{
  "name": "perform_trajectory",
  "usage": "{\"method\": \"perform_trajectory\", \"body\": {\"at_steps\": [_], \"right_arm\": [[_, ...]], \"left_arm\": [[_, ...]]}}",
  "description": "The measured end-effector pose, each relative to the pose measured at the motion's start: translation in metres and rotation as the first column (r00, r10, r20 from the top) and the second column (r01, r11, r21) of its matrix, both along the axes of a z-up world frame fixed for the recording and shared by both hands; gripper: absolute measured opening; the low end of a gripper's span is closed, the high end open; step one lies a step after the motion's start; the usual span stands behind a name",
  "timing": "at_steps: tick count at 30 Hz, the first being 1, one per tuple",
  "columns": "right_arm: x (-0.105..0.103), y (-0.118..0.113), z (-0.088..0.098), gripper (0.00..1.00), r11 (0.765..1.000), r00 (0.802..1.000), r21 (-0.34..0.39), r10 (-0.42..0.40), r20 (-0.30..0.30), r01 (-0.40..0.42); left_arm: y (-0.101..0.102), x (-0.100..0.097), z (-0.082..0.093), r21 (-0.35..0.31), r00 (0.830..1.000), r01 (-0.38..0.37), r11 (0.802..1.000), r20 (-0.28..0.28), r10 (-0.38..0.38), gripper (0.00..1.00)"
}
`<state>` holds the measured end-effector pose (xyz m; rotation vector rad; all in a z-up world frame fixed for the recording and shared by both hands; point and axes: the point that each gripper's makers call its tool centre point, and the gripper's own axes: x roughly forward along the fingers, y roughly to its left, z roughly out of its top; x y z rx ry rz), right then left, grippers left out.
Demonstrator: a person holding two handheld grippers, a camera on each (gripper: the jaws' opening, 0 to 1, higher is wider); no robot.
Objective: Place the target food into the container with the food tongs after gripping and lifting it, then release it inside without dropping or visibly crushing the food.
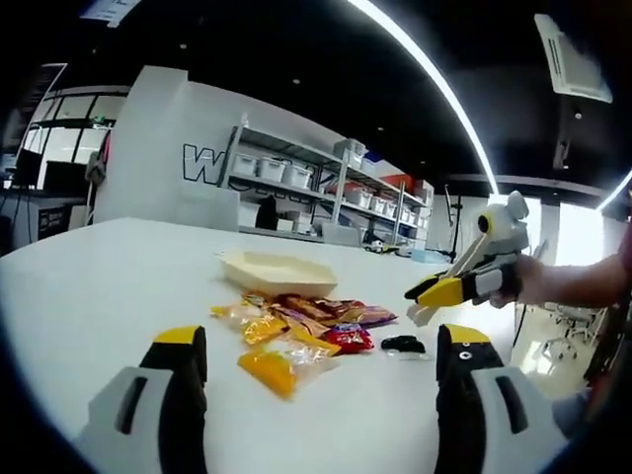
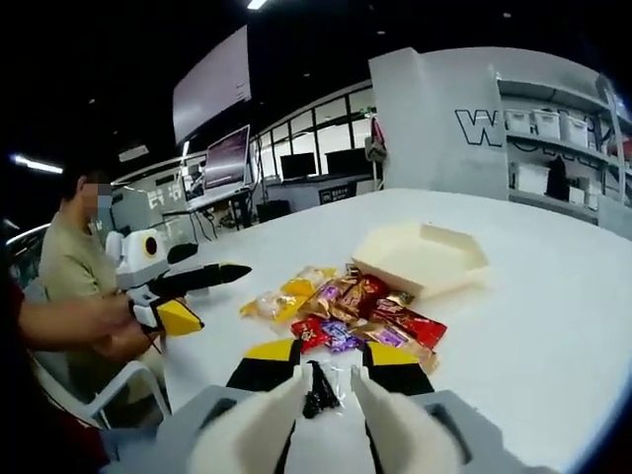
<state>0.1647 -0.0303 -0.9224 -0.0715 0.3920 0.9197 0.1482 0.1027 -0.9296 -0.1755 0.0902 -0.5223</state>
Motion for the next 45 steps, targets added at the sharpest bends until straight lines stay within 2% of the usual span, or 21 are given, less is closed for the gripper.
{"method": "perform_trajectory", "body": {"at_steps": [9, 12, 22, 24, 27, 29, 30, 31, 35, 39, 40, 41, 42, 43, 44, 45], "right_arm": [[0.009, -0.006, 0.027, 0.20, 0.998, 0.999, 0.060, -0.025, 0.031, 0.023], [0.013, -0.008, 0.033, 0.20, 0.997, 0.999, 0.069, -0.025, 0.044, 0.022], [0.032, -0.005, 0.040, 0.20, 0.995, 0.999, 0.091, -0.043, 0.021, 0.041], [0.032, -0.004, 0.036, 0.20, 0.995, 0.999, 0.086, -0.041, -0.001, 0.041], [0.019, 0.005, 0.024, 0.21, 0.997, 0.999, 0.080, 0.004, -0.052, 0.000], [0.013, 0.009, 0.016, 0.22, 0.999, 0.999, 0.047, 0.023, -0.044, -0.021], [0.006, 0.012, 0.009, 0.22, 0.998, 0.998, 0.023, 0.057, -0.034, -0.056], [0.001, 0.015, 0.002, 0.22, 0.997, 0.996, 0.016, 0.070, -0.055, -0.069], [-0.007, 0.018, -0.015, 0.23, 0.996, 0.994, -0.011, 0.085, -0.070, -0.086], [-0.014, 0.020, -0.025, 0.23, 0.993, 0.992, -0.056, 0.103, -0.074, -0.107], [-0.014, 0.017, -0.032, 0.23, 0.987, 0.992, -0.109, 0.109, -0.060, -0.115], [-0.014, 0.016, -0.035, 0.22, 0.985, 0.993, -0.131, 0.108, -0.056, -0.115], [-0.009, 0.026, -0.023, 0.21, 0.982, 0.984, -0.120, 0.156, 0.083, -0.146], [-0.012, 0.017, -0.034, 0.20, 0.976, 0.991, -0.177, 0.131, 0.028, -0.124], [-0.015, 0.018, -0.032, 0.19, 0.985, 0.995, -0.145, 0.083, -0.059, -0.091], [-0.013, 0.017, -0.032, 0.18, 0.986, 0.996, -0.154, 0.061, -0.062, -0.070]], "left_arm": [[0.002, 0.002, -0.006, 0.046, 1.000, 0.007, 0.999, -0.009, -0.007, 0.91], [0.004, 0.004, -0.006, 0.028, 1.000, 0.000, 1.000, -0.016, 0.000, 0.92], [0.009, 0.008, -0.007, -0.010, 0.999, 0.003, 1.000, -0.039, -0.003, 0.94], [0.008, 0.007, -0.006, -0.014, 0.999, 0.005, 1.000, -0.037, -0.006, 0.94], [0.007, 0.008, -0.007, -0.009, 0.999, 0.006, 1.000, -0.037, -0.007, 0.94], [0.007, 0.008, -0.008, 0.006, 0.999, 0.008, 1.000, -0.036, -0.008, 0.93], [0.006, 0.008, -0.009, 0.013, 0.999, 0.008, 1.000, -0.039, -0.007, 0.93], [0.005, 0.008, -0.009, 0.015, 0.999, 0.007, 1.000, -0.038, -0.006, 0.94], [0.006, 0.008, -0.009, 0.028, 0.999, 0.003, 1.000, -0.035, -0.002, 0.94], [0.007, 0.008, -0.008, 0.009, 0.999, 0.000, 1.000, -0.037, 0.000, 0.94], [0.007, 0.008, -0.008, 0.008, 0.999, 0.000, 1.000, -0.036, 0.001, 0.93], [0.007, 0.008, -0.008, 0.007, 0.999, -0.001, 1.000, -0.036, 0.001, 0.93], [0.007, 0.008, -0.008, 0.006, 0.999, -0.001, 1.000, -0.036, 0.002, 0.93], [0.007, 0.008, -0.008, 0.007, 0.999, -0.002, 1.000, -0.036, 0.002, 0.93], [0.006, 0.008, -0.008, 0.011, 0.999, -0.003, 1.000, -0.035, 0.003, 0.93], [0.006, 0.009, -0.008, 0.013, 0.999, -0.004, 1.000, -0.035, 0.004, 0.93]]}}
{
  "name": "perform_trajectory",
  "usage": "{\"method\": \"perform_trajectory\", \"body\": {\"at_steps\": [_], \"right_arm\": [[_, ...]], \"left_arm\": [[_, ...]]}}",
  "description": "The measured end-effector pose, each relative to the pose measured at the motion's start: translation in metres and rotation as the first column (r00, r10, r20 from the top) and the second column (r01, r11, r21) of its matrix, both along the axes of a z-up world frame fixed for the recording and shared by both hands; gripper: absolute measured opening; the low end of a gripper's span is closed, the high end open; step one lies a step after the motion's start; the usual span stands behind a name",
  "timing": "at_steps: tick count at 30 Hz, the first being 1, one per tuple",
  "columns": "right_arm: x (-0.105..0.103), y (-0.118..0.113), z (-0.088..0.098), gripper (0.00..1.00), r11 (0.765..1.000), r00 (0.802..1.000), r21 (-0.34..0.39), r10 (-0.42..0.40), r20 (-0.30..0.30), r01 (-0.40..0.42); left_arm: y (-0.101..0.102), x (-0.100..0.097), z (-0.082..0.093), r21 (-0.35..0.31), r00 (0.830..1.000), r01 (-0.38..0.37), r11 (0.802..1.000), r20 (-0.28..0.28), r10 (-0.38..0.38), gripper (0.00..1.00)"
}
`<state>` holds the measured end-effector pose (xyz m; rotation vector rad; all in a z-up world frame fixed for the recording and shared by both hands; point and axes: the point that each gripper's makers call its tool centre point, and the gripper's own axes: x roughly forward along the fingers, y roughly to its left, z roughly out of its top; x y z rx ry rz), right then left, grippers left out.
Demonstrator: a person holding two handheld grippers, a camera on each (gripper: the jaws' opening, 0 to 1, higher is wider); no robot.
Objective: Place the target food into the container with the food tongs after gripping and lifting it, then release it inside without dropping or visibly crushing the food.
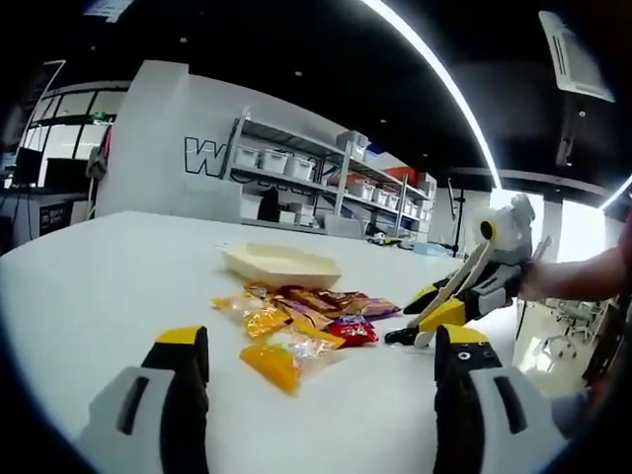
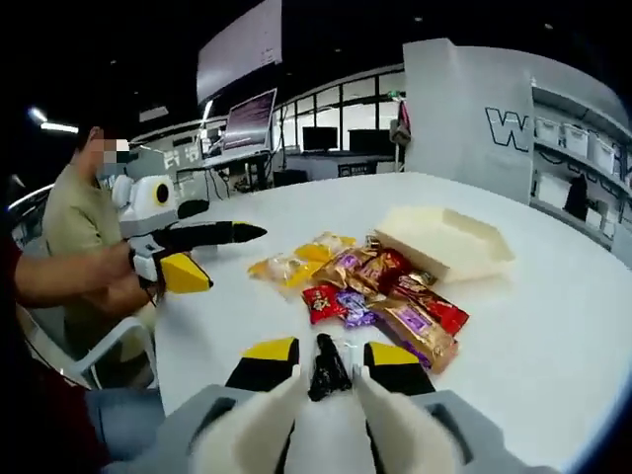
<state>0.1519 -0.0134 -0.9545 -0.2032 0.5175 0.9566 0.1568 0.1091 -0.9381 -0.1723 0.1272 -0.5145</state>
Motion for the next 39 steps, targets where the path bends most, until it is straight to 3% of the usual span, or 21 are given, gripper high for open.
{"method": "perform_trajectory", "body": {"at_steps": [2, 8, 13, 18, 24, 29, 35, 39], "right_arm": [[0.004, 0.002, 0.000, 0.17, 1.000, 0.999, -0.009, 0.003, 0.035, -0.003], [0.008, -0.001, 0.006, 0.17, 0.994, 0.997, 0.095, -0.052, -0.051, 0.056], [0.001, -0.006, 0.013, 0.18, 0.993, 0.998, 0.103, -0.048, -0.038, 0.052], [-0.004, -0.011, 0.028, 0.18, 0.986, 0.998, 0.155, -0.055, -0.044, 0.061], [0.002, -0.017, 0.044, 0.18, 0.982, 0.997, 0.176, -0.074, -0.014, 0.075], [0.008, -0.017, 0.030, 0.18, 0.988, 0.997, 0.134, -0.080, -0.016, 0.081], [-0.004, -0.018, 0.000, 0.19, 0.993, 0.994, 0.085, -0.069, -0.090, 0.077], [-0.006, -0.016, 0.000, 0.20, 0.995, 0.995, 0.078, -0.056, -0.084, 0.062]], "left_arm": [[0.001, 0.001, -0.001, 0.001, 1.000, -0.009, 1.000, -0.004, 0.009, 0.93], [0.001, 0.001, -0.002, 0.006, 1.000, -0.009, 1.000, -0.012, 0.009, 0.93], [0.000, 0.000, -0.003, 0.018, 1.000, -0.007, 1.000, -0.009, 0.007, 0.92], [0.000, 0.000, -0.002, 0.013, 1.000, -0.009, 1.000, -0.007, 0.009, 0.92], [0.000, 0.000, -0.003, 0.020, 1.000, -0.008, 1.000, -0.006, 0.008, 0.92], [0.000, 0.000, -0.003, 0.019, 1.000, -0.011, 1.000, -0.007, 0.011, 0.92], [-0.001, 0.000, -0.004, 0.025, 1.000, -0.010, 1.000, -0.007, 0.010, 0.91], [-0.002, 0.000, -0.004, 0.033, 1.000, -0.004, 0.999, -0.007, 0.004, 0.91]]}}
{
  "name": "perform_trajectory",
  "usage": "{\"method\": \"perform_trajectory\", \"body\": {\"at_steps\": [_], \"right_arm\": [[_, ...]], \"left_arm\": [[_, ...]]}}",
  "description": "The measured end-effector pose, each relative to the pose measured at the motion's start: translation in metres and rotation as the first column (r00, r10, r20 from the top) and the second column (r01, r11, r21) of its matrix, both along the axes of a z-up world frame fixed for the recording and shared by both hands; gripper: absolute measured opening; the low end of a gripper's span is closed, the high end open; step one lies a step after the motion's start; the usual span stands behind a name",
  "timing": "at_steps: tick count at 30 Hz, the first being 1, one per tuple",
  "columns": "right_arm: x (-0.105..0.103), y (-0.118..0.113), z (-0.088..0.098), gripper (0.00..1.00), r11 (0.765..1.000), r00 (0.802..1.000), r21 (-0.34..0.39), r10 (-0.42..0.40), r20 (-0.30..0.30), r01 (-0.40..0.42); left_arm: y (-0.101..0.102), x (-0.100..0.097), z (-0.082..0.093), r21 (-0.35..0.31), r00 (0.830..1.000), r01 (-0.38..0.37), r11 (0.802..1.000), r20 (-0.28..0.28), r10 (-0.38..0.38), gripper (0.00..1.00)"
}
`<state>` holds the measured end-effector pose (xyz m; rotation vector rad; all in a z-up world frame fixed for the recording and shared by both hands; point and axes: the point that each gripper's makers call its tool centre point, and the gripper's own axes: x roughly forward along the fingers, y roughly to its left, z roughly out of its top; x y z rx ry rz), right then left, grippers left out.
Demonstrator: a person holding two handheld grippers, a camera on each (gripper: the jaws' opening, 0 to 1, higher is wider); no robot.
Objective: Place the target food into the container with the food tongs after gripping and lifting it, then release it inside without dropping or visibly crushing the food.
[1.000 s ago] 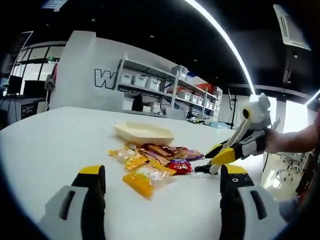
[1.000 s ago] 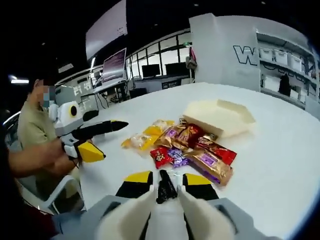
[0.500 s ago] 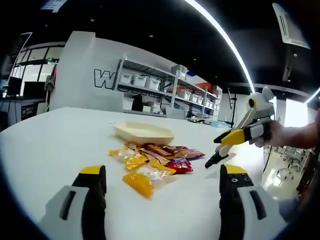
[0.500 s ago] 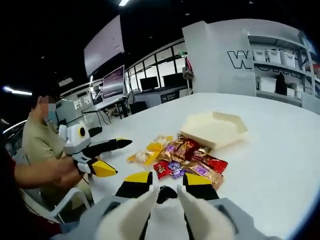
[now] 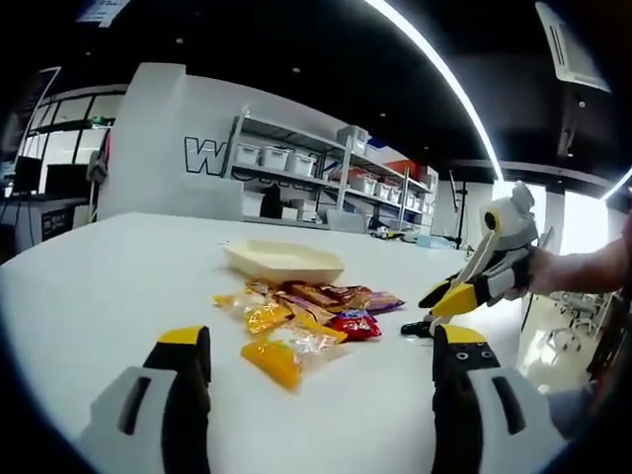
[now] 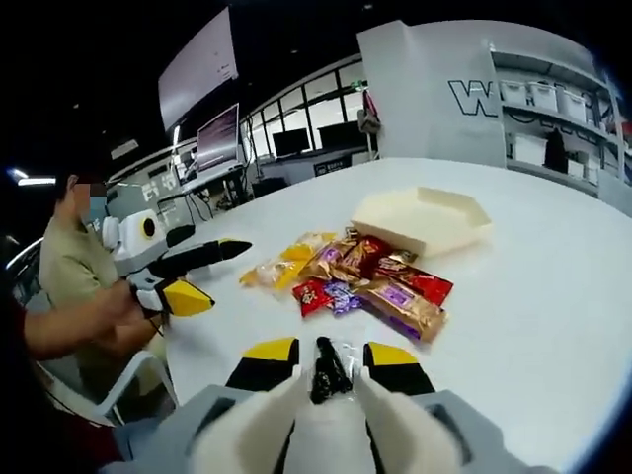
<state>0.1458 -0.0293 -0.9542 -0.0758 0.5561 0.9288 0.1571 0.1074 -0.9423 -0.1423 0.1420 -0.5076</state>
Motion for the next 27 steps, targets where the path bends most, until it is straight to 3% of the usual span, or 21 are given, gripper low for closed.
{"method": "perform_trajectory", "body": {"at_steps": [3, 7, 9, 13, 18, 20, 23, 24, 27], "right_arm": [[-0.002, 0.005, -0.002, 0.21, 0.993, 0.994, -0.080, 0.087, 0.059, -0.083], [0.001, 0.014, -0.003, 0.22, 0.989, 0.993, -0.120, 0.097, 0.069, -0.088], [0.003, 0.020, -0.002, 0.23, 0.995, 0.997, -0.081, 0.067, 0.029, -0.064], [0.008, 0.020, -0.002, 0.21, 0.994, 0.997, -0.093, 0.069, 0.038, -0.065], [0.015, 0.014, -0.003, 0.18, 0.999, 1.000, -0.047, 0.015, -0.003, -0.015], [0.014, 0.012, -0.003, 0.16, 0.999, 0.997, -0.028, -0.044, -0.059, 0.042], [0.018, 0.012, -0.001, 0.15, 0.997, 0.998, -0.033, -0.063, 0.011, 0.063], [0.018, 0.011, -0.002, 0.15, 0.997, 0.998, -0.027, -0.070, 0.009, 0.070], [0.013, 0.014, 0.004, 0.15, 0.996, 0.996, 0.042, -0.070, -0.059, 0.073]], "left_arm": [[0.000, 0.000, 0.000, 0.001, 1.000, 0.000, 1.000, -0.002, 0.000, 0.91], [0.001, 0.000, 0.000, 0.001, 1.000, -0.005, 1.000, 0.001, 0.005, 0.91], [0.001, 0.000, 0.000, 0.000, 1.000, -0.006, 1.000, 0.002, 0.006, 0.91], [0.001, 0.000, 0.000, -0.001, 1.000, -0.006, 1.000, 0.000, 0.006, 0.91], [0.001, 0.000, 0.000, -0.004, 1.000, -0.004, 1.000, 0.001, 0.004, 0.90], [0.001, 0.000, 0.001, -0.003, 1.000, -0.004, 1.000, 0.002, 0.004, 0.91], [0.004, 0.001, 0.002, -0.012, 1.000, -0.015, 1.000, 0.004, 0.015, 0.92], [0.005, 0.001, 0.003, -0.027, 1.000, -0.018, 0.999, 0.002, 0.018, 0.91], [0.007, 0.001, 0.003, -0.047, 1.000, -0.024, 0.999, -0.004, 0.024, 0.91]]}}
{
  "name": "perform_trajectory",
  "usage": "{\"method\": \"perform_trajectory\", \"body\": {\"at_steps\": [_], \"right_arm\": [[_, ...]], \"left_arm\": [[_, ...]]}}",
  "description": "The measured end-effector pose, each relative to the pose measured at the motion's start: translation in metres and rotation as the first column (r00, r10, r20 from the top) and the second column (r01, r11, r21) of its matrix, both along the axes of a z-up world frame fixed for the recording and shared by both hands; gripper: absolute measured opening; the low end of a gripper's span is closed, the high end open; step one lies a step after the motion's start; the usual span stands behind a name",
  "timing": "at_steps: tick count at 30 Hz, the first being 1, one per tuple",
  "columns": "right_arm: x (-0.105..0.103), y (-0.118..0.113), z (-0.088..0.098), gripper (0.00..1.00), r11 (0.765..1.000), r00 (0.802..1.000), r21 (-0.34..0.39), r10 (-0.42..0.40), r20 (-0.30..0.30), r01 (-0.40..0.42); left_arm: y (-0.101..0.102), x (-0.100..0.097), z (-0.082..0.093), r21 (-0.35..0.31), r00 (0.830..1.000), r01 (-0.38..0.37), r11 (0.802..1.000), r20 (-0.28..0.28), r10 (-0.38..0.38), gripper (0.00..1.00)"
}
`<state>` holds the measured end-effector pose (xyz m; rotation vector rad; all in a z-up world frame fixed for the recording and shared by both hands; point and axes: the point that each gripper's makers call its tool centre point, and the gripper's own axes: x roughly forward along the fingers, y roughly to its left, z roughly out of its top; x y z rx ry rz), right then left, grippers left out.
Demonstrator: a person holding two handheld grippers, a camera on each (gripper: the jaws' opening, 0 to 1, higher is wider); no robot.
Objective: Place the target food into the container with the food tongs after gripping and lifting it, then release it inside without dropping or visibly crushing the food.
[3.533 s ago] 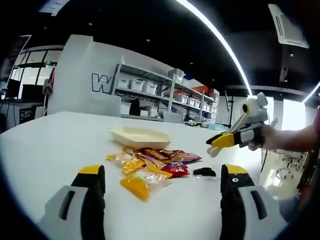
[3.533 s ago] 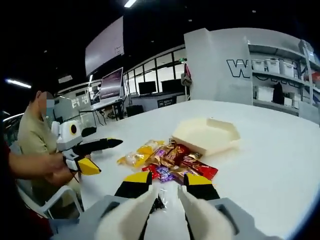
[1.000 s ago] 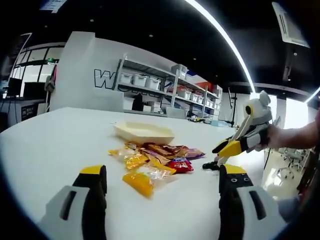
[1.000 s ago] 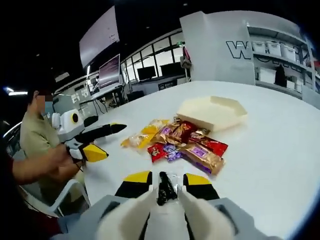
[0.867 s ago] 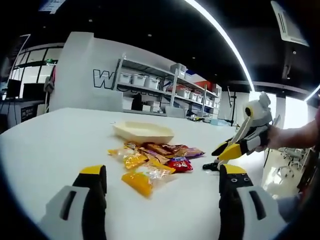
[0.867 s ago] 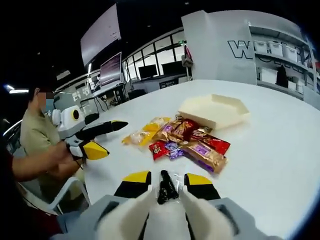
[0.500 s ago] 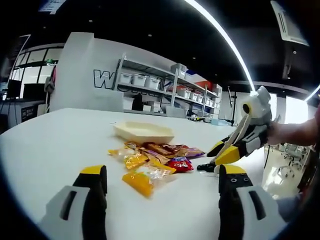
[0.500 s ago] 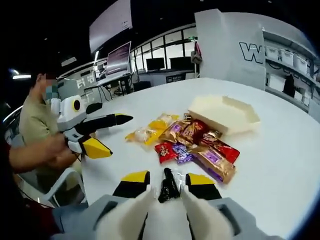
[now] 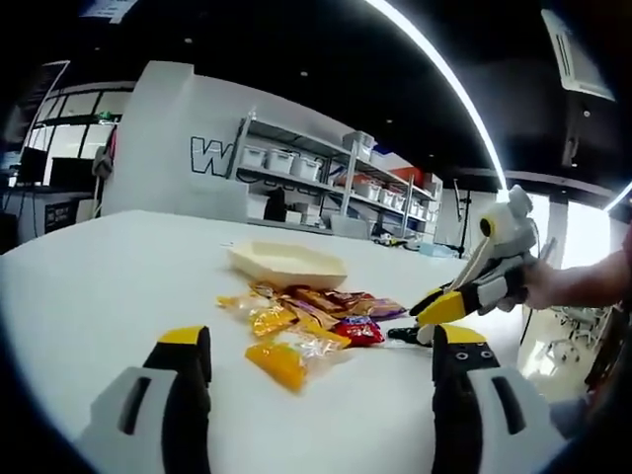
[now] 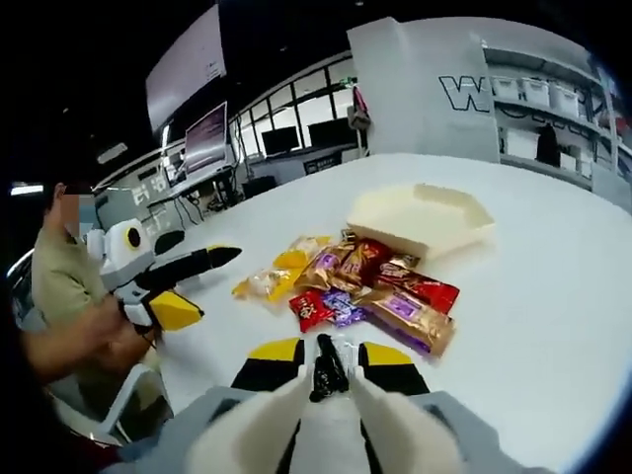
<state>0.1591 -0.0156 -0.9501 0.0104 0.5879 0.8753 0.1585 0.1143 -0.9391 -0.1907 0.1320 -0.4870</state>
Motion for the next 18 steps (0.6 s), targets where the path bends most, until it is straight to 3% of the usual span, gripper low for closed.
{"method": "perform_trajectory", "body": {"at_steps": [4, 6, 8, 10, 18], "right_arm": [[-0.001, -0.005, 0.013, 0.16, 1.000, 1.000, 0.020, 0.006, -0.007, -0.006], [-0.002, -0.007, 0.020, 0.16, 1.000, 1.000, 0.025, 0.005, 0.007, -0.005], [0.000, -0.011, 0.025, 0.16, 1.000, 0.998, -0.010, 0.011, 0.064, -0.010], [-0.001, -0.012, 0.029, 0.16, 1.000, 0.998, -0.004, 0.009, 0.067, -0.009], [0.021, -0.017, 0.060, 0.17, 0.998, 0.994, 0.061, -0.038, 0.098, 0.032]], "left_arm": [[-0.003, 0.000, -0.002, 0.019, 1.000, 0.008, 1.000, -0.004, -0.008, 0.91], [-0.004, -0.001, -0.002, 0.024, 1.000, 0.010, 1.000, 0.000, -0.010, 0.92], [-0.003, 0.000, -0.001, 0.019, 1.000, 0.006, 1.000, 0.001, -0.006, 0.92], [-0.002, 0.000, -0.001, 0.014, 1.000, 0.005, 1.000, 0.000, -0.005, 0.92], [-0.003, 0.000, -0.002, 0.025, 1.000, 0.009, 1.000, -0.003, -0.008, 0.91]]}}
